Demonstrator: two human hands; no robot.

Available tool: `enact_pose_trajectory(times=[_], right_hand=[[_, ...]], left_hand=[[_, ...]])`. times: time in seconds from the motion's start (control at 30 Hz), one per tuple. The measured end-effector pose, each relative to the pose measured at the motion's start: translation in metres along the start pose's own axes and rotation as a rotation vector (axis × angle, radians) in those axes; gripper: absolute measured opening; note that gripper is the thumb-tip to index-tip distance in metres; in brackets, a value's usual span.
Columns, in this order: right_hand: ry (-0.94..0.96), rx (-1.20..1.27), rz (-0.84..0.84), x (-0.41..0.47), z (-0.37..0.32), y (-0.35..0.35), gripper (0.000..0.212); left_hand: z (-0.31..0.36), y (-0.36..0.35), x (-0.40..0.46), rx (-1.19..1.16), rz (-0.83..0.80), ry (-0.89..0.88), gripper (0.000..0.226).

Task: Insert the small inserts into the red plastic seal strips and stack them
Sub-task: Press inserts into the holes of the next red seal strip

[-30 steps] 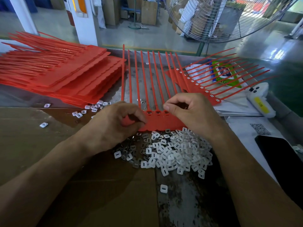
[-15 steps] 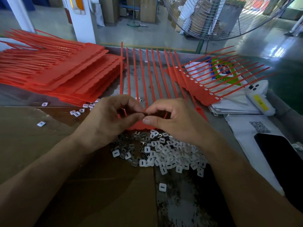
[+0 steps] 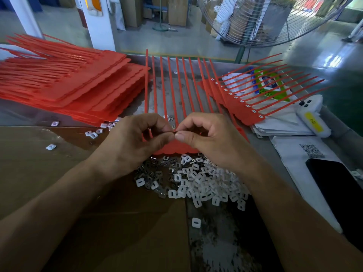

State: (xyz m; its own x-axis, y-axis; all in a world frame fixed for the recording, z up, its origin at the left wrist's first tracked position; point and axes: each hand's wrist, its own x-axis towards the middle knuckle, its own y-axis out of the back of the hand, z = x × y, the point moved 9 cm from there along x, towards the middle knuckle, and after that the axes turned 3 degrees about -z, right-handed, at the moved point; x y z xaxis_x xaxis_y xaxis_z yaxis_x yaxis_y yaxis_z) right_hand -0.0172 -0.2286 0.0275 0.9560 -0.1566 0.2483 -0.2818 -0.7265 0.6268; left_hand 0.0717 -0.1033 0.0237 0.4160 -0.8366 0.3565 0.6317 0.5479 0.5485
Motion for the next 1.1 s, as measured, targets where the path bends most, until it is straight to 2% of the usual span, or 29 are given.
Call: enact_pose_trajectory(times=[0.3, 0.43, 0.53, 0.6, 0.77, 0.93, 1.1], right_hand=[[-0.001, 0.045, -0.016, 0.000, -0.002, -0.001, 0.007], [-0.038, 0.018, 0.013, -0.001, 0.000, 0.003, 0.011], [-0.156, -0.026, 0.130, -0.003, 0.016, 0.023, 0.012], [-0.257, -0.035, 0.218, -0.008, 0.031, 0.044, 0.009], [-0.487, -0.037, 0.422, -0.030, 0.075, 0.097, 0.012], [-0.686, -0.031, 0.399, -0.044, 0.102, 0.103, 0.011], [-0.760, -0.020, 0.379, -0.046, 0.109, 0.097, 0.013]], left_hand=[[0.000, 0.001, 0.000, -0.001, 0.027, 0.013, 0.012], [-0.002, 0.001, 0.000, 0.109, 0.018, 0.001, 0.024], [-0.001, 0.002, 0.001, 0.299, 0.006, -0.038, 0.033], [-0.003, 0.002, 0.001, 0.382, 0.014, -0.048, 0.030], [-0.017, 0.011, 0.001, 0.493, 0.052, 0.048, 0.035], [-0.029, 0.008, 0.000, 0.540, -0.022, 0.118, 0.049], [-0.033, 0.006, -0.001, 0.540, -0.066, 0.157, 0.054]])
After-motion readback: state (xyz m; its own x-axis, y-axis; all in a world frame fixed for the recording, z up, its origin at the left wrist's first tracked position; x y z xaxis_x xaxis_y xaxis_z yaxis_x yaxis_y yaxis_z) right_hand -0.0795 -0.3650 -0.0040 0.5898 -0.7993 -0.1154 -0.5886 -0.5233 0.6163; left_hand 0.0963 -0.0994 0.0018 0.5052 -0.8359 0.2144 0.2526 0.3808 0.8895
